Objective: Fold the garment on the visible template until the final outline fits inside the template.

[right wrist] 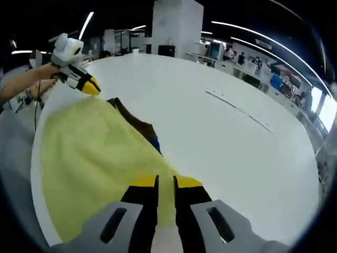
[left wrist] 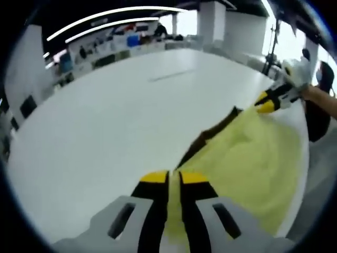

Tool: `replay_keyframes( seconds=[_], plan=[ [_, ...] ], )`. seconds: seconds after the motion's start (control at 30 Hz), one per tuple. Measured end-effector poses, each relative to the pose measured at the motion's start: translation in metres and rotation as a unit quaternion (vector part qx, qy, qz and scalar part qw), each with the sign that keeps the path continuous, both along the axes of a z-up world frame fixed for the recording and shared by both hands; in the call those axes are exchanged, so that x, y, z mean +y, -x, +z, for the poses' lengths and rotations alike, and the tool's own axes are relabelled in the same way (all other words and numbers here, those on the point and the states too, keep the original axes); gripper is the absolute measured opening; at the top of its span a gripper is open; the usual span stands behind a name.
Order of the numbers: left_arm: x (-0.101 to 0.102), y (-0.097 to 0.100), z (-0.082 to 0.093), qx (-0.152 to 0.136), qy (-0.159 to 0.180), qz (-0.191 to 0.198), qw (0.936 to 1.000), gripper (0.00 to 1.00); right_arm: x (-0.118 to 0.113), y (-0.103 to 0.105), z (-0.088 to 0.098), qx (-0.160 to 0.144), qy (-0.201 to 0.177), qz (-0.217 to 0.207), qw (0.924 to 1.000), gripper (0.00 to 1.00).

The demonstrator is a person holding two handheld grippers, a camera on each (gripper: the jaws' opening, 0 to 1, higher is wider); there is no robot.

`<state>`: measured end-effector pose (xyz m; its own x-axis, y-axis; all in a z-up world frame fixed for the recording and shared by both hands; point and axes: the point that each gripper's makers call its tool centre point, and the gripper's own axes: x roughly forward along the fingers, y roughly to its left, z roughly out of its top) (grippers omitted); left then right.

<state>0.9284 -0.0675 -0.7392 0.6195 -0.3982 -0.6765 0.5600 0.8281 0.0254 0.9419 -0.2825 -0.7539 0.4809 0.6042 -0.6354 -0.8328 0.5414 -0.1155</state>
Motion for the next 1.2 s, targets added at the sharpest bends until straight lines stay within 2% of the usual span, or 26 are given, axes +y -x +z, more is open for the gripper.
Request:
replay_keyframes(
  seconds=[0.1, 0.17, 0.23, 0.43, 0.6, 0.73, 1.0, 1.2],
  plan=[
    [-0.023, 0.004, 0.003, -0.001, 0.002, -0.03, 0.9995, 0.08, 0.023, 0.004, 0.002, 0.001, -0.003, 0.026, 0.9997, 0.13],
    [-0.033, 0.009, 0.003, 0.008, 0.002, -0.045, 0.999, 0.08, 0.04, 0.006, 0.003, -0.004, -0.003, 0.052, 0.9986, 0.13],
    [-0.044, 0.014, 0.005, 0.004, 0.003, -0.06, 0.9982, 0.08, 0.057, 0.009, 0.003, -0.007, -0.002, 0.077, 0.997, 0.14],
    [-0.036, 0.026, 0.01, 0.007, 0.002, -0.067, 0.9977, 0.07, 0.088, 0.007, 0.0, -0.01, -0.002, 0.109, 0.994, 0.16],
    [-0.018, 0.036, 0.016, 0.005, -0.005, -0.054, 0.9985, 0.07, 0.097, 0.008, -0.003, 0.002, 0.0, 0.122, 0.9925, 0.12],
    [-0.005, 0.045, 0.02, 0.005, -0.003, -0.037, 0.9993, 0.07, 0.095, 0.007, -0.003, 0.004, 0.007, 0.125, 0.9921, 0.02],
    [0.005, 0.054, 0.021, 0.007, 0.004, -0.014, 0.9999, 0.07, 0.095, -0.001, 0.001, -0.002, 0.015, 0.124, 0.9922, 0.01],
    [0.014, 0.056, 0.018, 0.013, -0.005, -0.003, 0.9999, 0.07, 0.088, -0.009, -0.008, -0.001, 0.032, 0.107, 0.9937, 0.01]
  ],
)
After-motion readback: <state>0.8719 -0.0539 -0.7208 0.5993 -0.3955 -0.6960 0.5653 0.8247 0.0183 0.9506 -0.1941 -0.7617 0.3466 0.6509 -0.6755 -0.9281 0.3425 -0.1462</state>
